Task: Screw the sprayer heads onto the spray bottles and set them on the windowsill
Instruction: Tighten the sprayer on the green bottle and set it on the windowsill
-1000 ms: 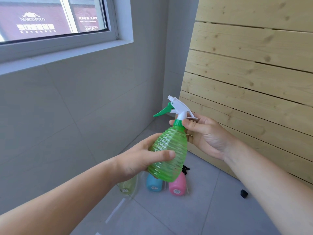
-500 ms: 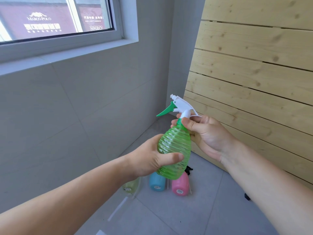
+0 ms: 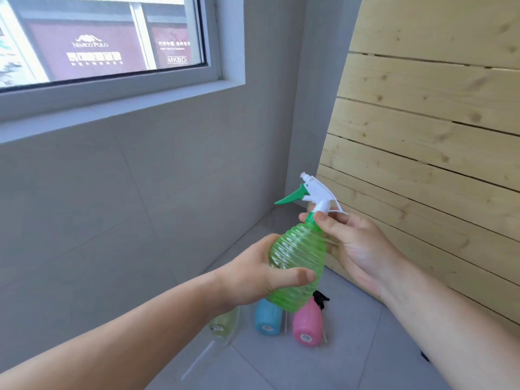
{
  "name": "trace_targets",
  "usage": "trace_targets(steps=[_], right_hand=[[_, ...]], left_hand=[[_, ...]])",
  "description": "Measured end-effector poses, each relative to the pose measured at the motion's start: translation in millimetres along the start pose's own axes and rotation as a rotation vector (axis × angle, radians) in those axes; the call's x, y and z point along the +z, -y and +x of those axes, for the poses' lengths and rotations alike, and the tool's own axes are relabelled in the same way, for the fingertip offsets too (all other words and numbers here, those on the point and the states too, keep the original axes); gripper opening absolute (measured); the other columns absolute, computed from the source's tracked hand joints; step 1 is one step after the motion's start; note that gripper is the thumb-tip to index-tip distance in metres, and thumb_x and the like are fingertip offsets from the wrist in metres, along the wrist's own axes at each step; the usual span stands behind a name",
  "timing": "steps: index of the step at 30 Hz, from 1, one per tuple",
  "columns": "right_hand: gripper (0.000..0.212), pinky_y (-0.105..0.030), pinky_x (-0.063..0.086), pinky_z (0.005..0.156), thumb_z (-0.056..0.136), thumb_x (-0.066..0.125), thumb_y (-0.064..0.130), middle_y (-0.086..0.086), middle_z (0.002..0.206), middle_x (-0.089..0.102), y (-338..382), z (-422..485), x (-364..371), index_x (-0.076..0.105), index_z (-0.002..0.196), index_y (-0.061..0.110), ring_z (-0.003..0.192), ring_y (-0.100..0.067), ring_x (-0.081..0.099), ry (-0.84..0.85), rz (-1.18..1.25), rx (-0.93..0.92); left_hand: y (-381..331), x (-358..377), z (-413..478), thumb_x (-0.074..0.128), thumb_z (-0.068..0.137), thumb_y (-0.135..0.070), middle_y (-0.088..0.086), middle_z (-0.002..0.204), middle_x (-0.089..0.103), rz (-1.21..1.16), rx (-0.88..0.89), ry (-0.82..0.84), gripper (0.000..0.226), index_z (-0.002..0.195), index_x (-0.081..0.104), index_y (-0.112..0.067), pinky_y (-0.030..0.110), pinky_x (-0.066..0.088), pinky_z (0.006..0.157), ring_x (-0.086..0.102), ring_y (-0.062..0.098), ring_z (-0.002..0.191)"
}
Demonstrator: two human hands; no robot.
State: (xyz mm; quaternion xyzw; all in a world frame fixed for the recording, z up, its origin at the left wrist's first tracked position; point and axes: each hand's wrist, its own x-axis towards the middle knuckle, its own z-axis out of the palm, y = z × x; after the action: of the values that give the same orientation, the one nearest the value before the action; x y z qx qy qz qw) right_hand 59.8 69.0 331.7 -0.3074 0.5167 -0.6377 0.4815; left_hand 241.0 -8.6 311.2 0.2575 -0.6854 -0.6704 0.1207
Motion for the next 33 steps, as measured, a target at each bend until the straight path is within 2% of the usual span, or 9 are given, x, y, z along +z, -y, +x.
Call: trace_targets(steps=[4,6,10,14,18,23,26,28,33], right_hand=[[0.044,-0.04,0.053,0.089,0.075,0.07,0.038,-0.007,0.115,0.075,1.4,-4.4,0.4,0.068,0.115,0.018,0.105,-0.022,0.07,-0.015,-0.164,-0.021],[0.051,-0.035,0.054,0.087,0.072,0.07,0.04,0.001,0.113,0.076,0.6,-6.9,5.7,0.065,0.121,0.027,0.109,-0.016,0.069,-0.003,-0.302,-0.065],[0.049,-0.019,0.052,0.086,0.086,0.071,0.029,0.022,0.12,0.07,-1.4,-1.8,37.6,0.054,0.128,0.049,0.113,0.002,0.063,0.155,-0.516,-0.22],[0.063,-0.028,0.051,0.095,0.086,0.069,0.026,0.025,0.123,0.066,12.5,28.5,70.6,0.044,0.133,0.061,0.116,0.001,0.06,0.17,-0.624,-0.349],[0.056,-0.029,0.052,0.095,0.087,0.069,0.037,0.026,0.114,0.069,40.1,83.1,104.6,0.044,0.128,0.066,0.111,0.005,0.061,0.126,-0.702,-0.467],[0.053,-0.032,0.055,0.088,0.083,0.067,0.041,0.019,0.108,0.074,88.0,178.9,154.6,0.046,0.128,0.058,0.098,-0.003,0.07,0.098,-0.68,-0.554],[0.047,-0.019,0.049,0.078,0.085,0.069,0.037,0.032,0.101,0.064,120.6,232.8,180.7,0.048,0.125,0.051,0.089,0.012,0.061,0.074,-0.685,-0.607],[0.055,-0.023,0.05,0.08,0.084,0.072,0.035,0.026,0.106,0.064,134.2,263.8,193.9,0.048,0.133,0.039,0.093,0.006,0.06,0.061,-0.685,-0.627],[0.065,-0.042,0.055,0.094,0.082,0.076,0.028,-0.002,0.128,0.066,131.5,323.9,213.0,0.047,0.14,0.028,0.11,-0.018,0.065,0.063,-0.668,-0.578]], left_hand=[[-1.5,-15.8,0.3,0.085,0.077,-0.037,-0.005,0.102,0.08,-0.197,0.007,-0.091,0.052,0.122,0.063,-0.026,0.025,0.061,0.071,0.077,0.012,0.092],[-4.6,-24.3,1.6,0.081,0.073,-0.048,-0.004,0.104,0.08,-0.257,0.022,-0.176,0.06,0.127,0.063,-0.028,0.025,0.06,0.067,0.077,0.012,0.089],[-10.7,-43.8,7.5,0.069,0.076,-0.053,0.002,0.122,0.077,-0.327,0.072,-0.287,0.046,0.12,0.069,-0.041,0.049,0.056,0.102,0.072,0.025,0.117],[-30.5,-72.1,16.9,0.059,0.084,-0.041,0.001,0.122,0.078,-0.356,0.156,-0.365,0.029,0.109,0.072,-0.047,0.041,0.06,0.095,0.073,0.022,0.116],[-65.0,-119.7,31.9,0.053,0.102,-0.028,-0.001,0.114,0.08,-0.325,0.248,-0.448,0.029,0.13,0.062,-0.033,0.03,0.063,0.076,0.077,0.017,0.103],[-135.2,-195.3,61.3,0.06,0.103,-0.017,0.01,0.128,0.074,-0.249,0.325,-0.523,0.035,0.137,0.059,-0.021,0.043,0.06,0.096,0.075,0.021,0.1],[-177.4,-238.8,77.5,0.064,0.1,-0.018,0.008,0.13,0.073,-0.131,0.317,-0.572,0.023,0.122,0.068,-0.022,0.046,0.049,0.112,0.071,0.023,0.112],[-195.0,-264.1,89.9,0.067,0.098,-0.015,0.01,0.124,0.074,-0.102,0.319,-0.614,0.014,0.11,0.069,-0.023,0.042,0.049,0.111,0.071,0.027,0.113],[-196.0,-310.2,122.0,0.073,0.094,-0.007,0.01,0.115,0.075,-0.114,0.292,-0.699,0.045,0.137,0.06,-0.01,0.041,0.053,0.105,0.072,0.028,0.107]])
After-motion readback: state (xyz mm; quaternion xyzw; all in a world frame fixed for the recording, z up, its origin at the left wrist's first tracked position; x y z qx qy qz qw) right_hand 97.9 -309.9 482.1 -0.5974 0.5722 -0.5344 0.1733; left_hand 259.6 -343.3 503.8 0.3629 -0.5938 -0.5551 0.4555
